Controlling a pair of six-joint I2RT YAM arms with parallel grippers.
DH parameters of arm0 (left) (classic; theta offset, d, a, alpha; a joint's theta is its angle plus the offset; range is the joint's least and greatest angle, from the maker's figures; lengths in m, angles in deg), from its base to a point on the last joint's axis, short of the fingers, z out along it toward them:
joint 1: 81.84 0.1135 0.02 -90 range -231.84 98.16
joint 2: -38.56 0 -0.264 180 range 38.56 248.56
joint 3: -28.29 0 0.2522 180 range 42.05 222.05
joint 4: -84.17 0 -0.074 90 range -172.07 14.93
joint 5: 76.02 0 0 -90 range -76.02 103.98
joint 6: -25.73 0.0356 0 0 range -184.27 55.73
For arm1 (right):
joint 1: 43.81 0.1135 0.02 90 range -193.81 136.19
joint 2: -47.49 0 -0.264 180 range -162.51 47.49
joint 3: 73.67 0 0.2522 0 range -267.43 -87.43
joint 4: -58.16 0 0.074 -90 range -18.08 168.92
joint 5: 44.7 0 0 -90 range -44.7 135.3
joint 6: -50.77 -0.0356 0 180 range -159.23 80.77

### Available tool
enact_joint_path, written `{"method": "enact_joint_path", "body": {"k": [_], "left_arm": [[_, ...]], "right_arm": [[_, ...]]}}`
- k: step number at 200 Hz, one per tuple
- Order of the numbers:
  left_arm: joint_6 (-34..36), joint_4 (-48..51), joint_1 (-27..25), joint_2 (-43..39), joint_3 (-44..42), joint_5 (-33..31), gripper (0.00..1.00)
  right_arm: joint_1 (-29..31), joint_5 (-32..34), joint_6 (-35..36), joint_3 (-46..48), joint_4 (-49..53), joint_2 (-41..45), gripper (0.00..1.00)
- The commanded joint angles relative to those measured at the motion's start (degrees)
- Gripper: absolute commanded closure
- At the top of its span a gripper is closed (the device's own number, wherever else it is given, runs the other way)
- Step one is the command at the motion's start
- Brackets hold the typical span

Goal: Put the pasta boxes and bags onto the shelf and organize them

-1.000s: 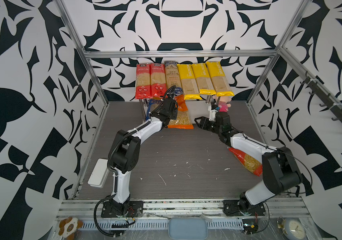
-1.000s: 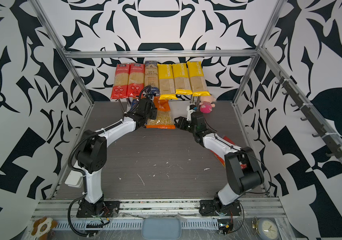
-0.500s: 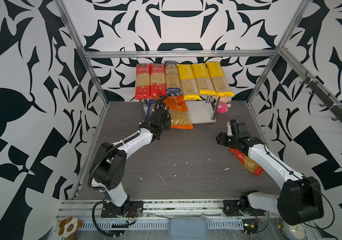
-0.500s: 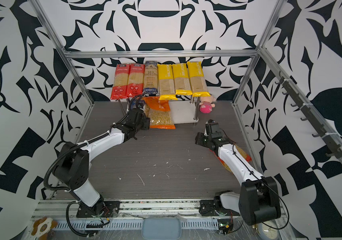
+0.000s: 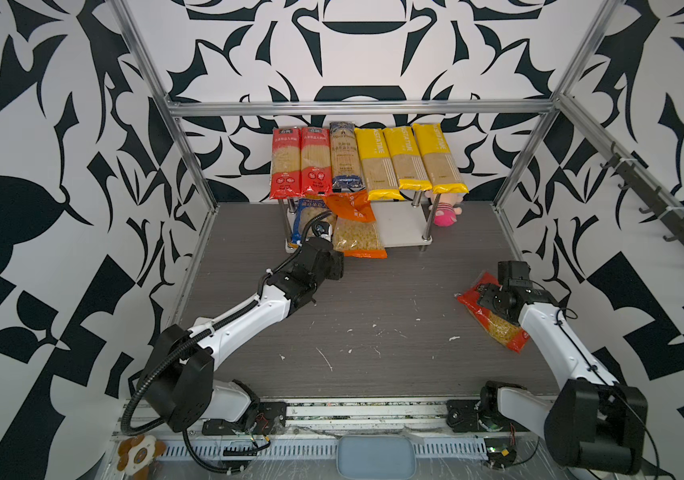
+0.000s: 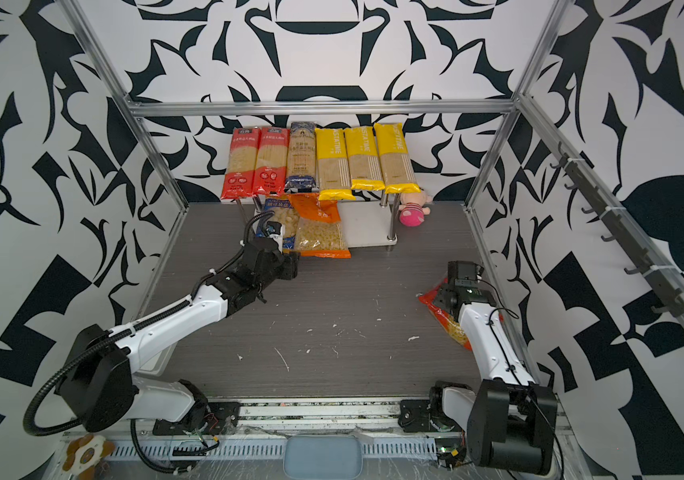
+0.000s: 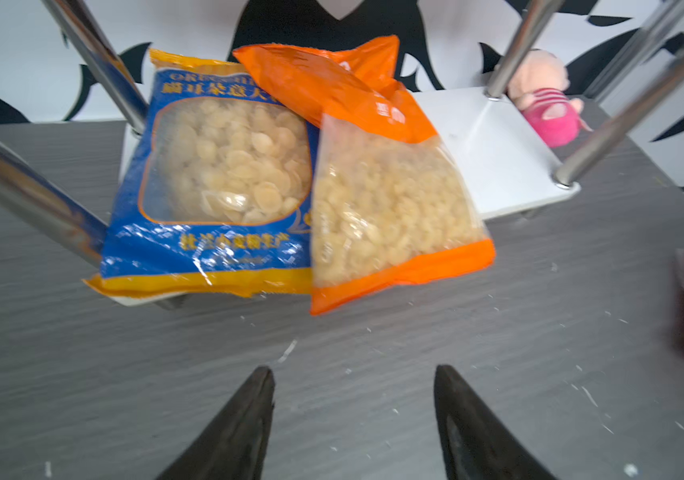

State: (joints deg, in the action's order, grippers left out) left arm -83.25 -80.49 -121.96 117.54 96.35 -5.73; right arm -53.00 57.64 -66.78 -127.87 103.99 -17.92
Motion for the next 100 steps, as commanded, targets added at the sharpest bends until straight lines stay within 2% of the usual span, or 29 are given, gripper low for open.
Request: {"method": "enact_joint_path", "body": {"k": [1, 28, 58, 100], "left_arm": [[-3.56, -0.41, -2.72, -2.45, -2.62, -1.25, 0.35], [-5.32, -0.53, -4.59, -3.94, -4.35, -1.75, 0.35], [-6.45, -0.79, -5.4, -4.6, -5.24, -1.92, 0.35], [-7.97, -1.56, -7.08, -3.42, -5.44, -1.65, 0.36]], "right_arm": [[-0.57, -3.65, -1.72, 1.83, -2.49, -1.04, 0.27], [-0.57, -8.47, -2.59, 4.2, -4.06, -1.22, 0.31], [1.11, -16.17, -7.42, 8.48, -7.82, 0.21, 0.36], [16.11, -13.62, -19.01, 11.66, -12.92, -0.07, 0.37]]}}
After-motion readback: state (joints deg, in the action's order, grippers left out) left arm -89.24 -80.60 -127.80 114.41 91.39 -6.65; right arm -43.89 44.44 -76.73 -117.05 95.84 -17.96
